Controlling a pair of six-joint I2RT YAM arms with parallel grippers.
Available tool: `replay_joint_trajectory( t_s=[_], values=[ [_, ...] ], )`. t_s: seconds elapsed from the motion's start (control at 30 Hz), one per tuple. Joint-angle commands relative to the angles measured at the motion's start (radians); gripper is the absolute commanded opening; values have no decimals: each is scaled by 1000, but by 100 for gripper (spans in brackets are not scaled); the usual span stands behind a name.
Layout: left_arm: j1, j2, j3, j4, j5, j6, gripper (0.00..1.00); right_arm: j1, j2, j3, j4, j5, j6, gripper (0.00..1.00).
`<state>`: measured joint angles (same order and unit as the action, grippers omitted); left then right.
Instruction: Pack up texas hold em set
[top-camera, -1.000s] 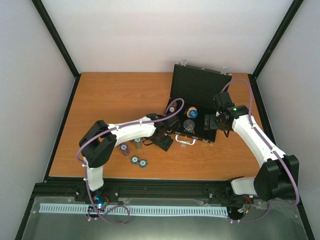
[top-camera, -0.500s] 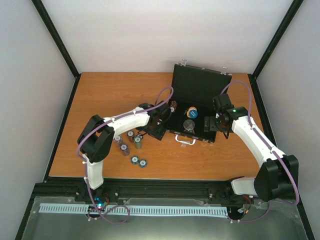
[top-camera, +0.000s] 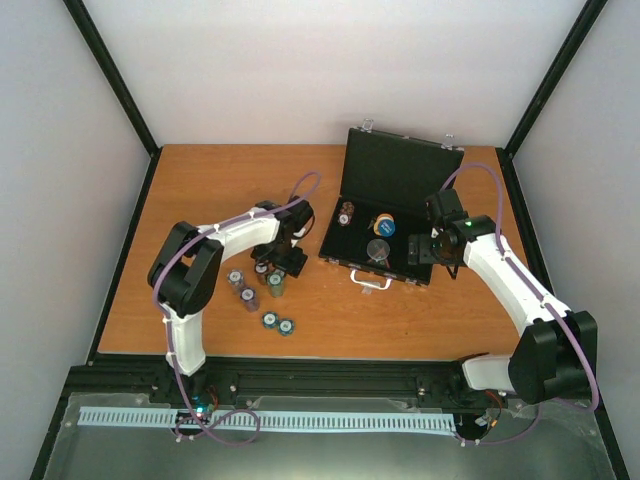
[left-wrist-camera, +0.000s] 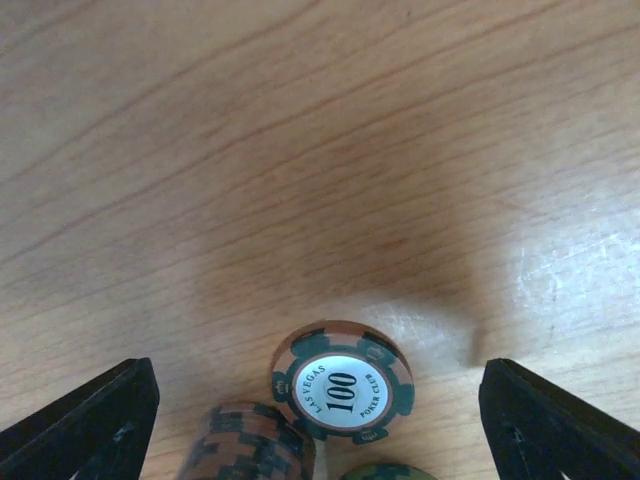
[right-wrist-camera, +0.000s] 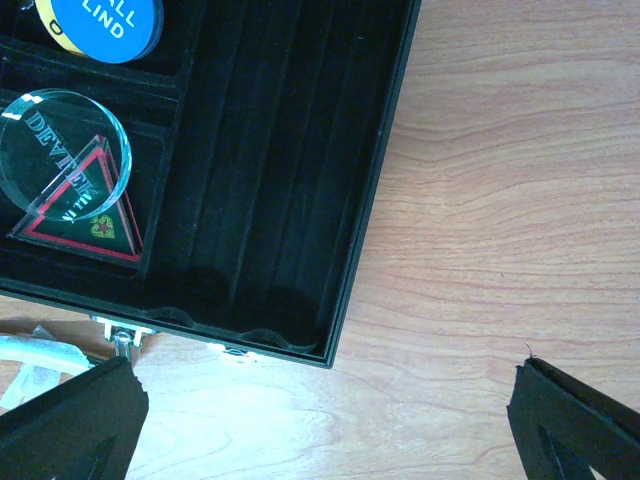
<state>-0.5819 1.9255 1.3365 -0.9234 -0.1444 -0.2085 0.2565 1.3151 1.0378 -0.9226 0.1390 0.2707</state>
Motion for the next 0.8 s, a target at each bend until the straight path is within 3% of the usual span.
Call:
replay_joint_trajectory(
  t_s=[0.0, 0.37, 0.53, 0.77],
  values=[
    [18, 12, -24, 15, 43, 49, 86, -8, -18, -8, 15, 7, 4, 100],
    [19, 23, -85, 28, 45, 49, 82, -8, -25, -14, 18, 7, 9, 100],
    [19, 34, -95, 39, 46, 45, 55, -8, -28, -18, 22, 4, 12, 100],
    [19, 42, -86, 39, 46, 41, 51, -8, -33, -20, 24, 2, 13, 100]
  ],
)
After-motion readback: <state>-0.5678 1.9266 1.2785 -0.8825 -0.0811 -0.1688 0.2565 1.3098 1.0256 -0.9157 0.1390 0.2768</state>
